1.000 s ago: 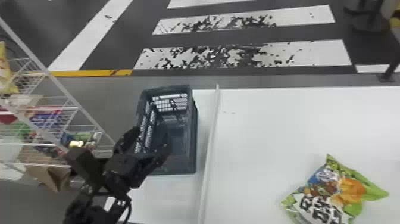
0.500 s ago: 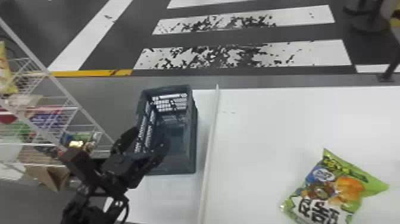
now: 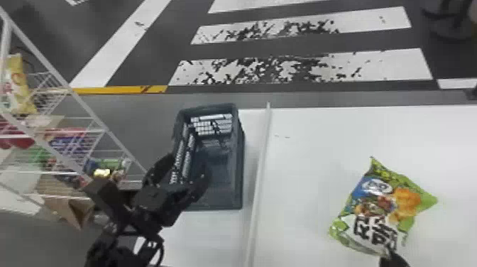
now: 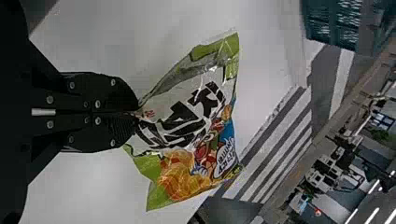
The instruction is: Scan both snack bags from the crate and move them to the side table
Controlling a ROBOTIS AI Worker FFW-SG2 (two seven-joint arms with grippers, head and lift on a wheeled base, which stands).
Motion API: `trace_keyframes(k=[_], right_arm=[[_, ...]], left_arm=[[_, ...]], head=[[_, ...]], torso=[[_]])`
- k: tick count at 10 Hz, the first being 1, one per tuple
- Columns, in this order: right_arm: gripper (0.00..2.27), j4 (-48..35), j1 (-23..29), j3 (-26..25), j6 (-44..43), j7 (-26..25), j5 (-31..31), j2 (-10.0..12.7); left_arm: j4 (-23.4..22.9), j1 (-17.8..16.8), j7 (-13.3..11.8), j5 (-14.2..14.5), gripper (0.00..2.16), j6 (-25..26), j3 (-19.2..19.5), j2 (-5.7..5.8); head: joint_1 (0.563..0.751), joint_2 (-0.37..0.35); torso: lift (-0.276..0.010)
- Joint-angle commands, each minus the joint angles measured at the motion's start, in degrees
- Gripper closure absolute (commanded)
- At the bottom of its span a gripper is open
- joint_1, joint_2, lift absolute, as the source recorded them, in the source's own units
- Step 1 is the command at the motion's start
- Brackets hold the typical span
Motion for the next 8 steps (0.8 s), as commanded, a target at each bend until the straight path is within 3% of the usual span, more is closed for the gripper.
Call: trace_keyframes(k=[1,2,3,5,6,8], right_arm=[[2.24,-5.61,1.61,-8.47,-3.9,8.84,-17.43,2.53],[2.24,-6.92,1.7,-13.39,-3.37,16.05,-25.87,5.96],[2.24,-7.36,1.17,-16.11,-1.26,19.92,-32.02,7.63],[2.24,-6.57,-0.15,-21.21,3.13,25.81,-43.19,9.91],[2.24,-5.43,-1.29,-25.43,8.58,30.11,-50.3,12.02],[2.24,-1.3,-3.57,-33.95,19.83,36.09,-67.36,13.87]], left_arm=[[0.01,0.0,0.0,0.0,0.07,0.0,-0.08,0.0],[0.1,0.0,0.0,-0.09,0.07,0.0,-0.08,0.0],[0.19,0.0,0.0,-0.09,0.07,-0.18,-0.08,0.0],[0.8,0.0,-0.09,-0.09,0.07,-1.06,-0.08,0.0],[0.98,0.0,-0.09,-0.09,0.07,-1.58,-0.16,0.0],[1.15,-0.26,-0.09,-0.26,0.07,-1.58,-0.43,0.0]], head=[[0.695,0.3],[0.695,0.305],[0.695,0.304],[0.695,0.282],[0.695,0.281],[0.695,0.277]], torso=[[-0.029],[-0.029],[-0.029],[-0.029],[-0.029],[-0.029]])
